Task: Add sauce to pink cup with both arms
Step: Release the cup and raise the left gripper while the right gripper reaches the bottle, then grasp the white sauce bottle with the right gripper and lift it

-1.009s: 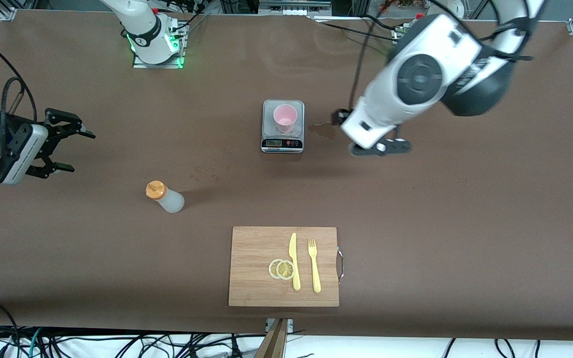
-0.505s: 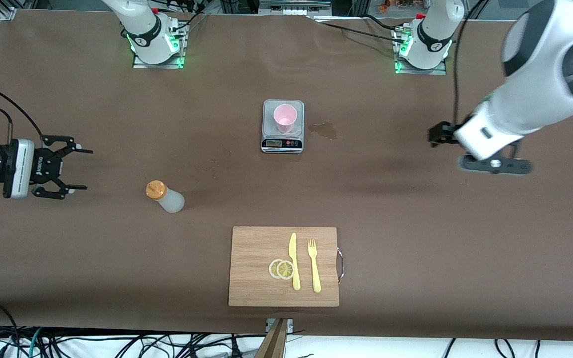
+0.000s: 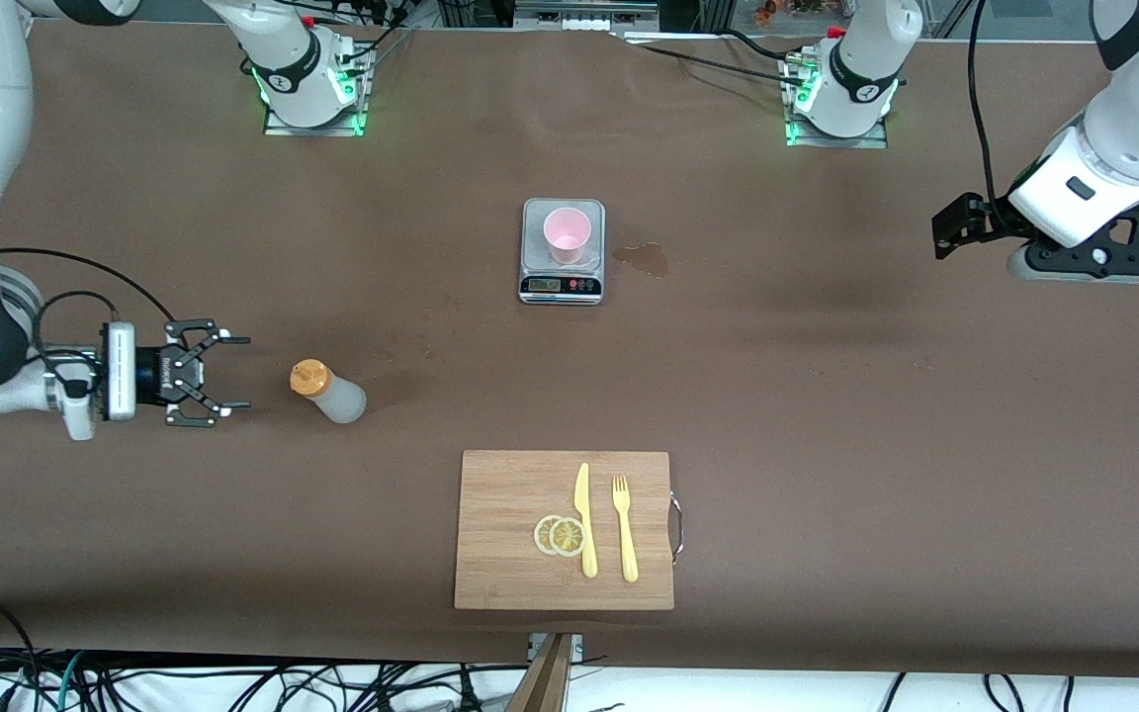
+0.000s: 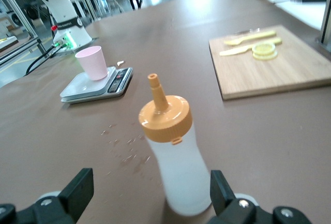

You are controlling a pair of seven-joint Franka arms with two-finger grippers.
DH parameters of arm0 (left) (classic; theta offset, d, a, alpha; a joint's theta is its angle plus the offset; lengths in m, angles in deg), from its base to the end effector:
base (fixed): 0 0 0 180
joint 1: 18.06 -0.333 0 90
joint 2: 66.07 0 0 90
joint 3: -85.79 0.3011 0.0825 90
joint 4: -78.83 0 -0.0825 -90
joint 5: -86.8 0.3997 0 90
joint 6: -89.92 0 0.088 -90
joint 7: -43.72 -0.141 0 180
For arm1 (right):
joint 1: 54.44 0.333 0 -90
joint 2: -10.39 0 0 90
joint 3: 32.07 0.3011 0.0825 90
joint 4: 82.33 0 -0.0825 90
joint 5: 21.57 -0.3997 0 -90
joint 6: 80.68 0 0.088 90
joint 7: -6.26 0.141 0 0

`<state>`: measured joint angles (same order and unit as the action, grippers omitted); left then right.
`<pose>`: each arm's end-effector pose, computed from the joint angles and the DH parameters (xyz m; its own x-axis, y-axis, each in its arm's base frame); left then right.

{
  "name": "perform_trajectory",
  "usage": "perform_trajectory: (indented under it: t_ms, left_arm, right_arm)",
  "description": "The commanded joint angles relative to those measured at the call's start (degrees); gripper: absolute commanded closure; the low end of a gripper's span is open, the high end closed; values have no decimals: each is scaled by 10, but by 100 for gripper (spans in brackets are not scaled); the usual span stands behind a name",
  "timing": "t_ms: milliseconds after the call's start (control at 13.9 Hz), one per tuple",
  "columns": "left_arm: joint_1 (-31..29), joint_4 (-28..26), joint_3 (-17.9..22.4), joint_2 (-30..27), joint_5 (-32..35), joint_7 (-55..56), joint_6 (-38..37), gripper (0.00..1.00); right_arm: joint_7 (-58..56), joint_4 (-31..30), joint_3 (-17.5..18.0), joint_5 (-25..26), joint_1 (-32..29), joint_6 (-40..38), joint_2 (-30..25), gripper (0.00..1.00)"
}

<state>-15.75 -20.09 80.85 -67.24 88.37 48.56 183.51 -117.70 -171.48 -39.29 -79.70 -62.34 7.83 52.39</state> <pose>0.5570 -0.0674 0.5166 0.9966 -0.0433 -0.0699 -0.0459 -0.9983 -0.0349 0.6405 -0.0389 0.1810 0.1582 0.4765 0.8648 0.9729 0.0744 -0.2189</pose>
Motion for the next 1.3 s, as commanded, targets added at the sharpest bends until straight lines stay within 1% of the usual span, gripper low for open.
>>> perform_trajectory:
  t_ms: [0,288,360,649,721,793,1009,1081,1153,1225]
  left_arm:
    - [-2,2,2,-1,1,-16,-3,0]
    - [-1,2,2,-1,1,-16,-5,0]
    - [-2,2,2,-1,0,-16,-5,0]
    - [0,2,1,-1,0,-15,-6,0]
    - [0,2,1,-1,0,-16,-11,0]
    - [1,2,1,-1,0,-15,-19,0]
    - [3,2,0,-1,1,-16,-23,0]
    - [4,2,0,-1,0,-16,-23,0]
    - [4,2,0,-1,0,-16,-23,0]
    - [4,2,0,-1,0,-15,-22,0]
  right_arm:
    - [-50,13,4,-46,10,-15,37,0]
    - [-120,13,8,-92,24,-16,61,0]
    - [-136,13,16,-97,24,-16,67,0]
    - [-195,13,22,-102,25,-15,86,0]
    - [-209,13,30,-102,25,-15,91,0]
    - [-214,13,39,-103,25,-15,94,0]
    - [-223,12,46,-117,28,-17,97,0]
    - [-223,12,52,-122,31,-17,97,2]
    - [-224,11,56,-127,31,-17,98,11]
    - [-224,11,56,-127,31,-17,98,26]
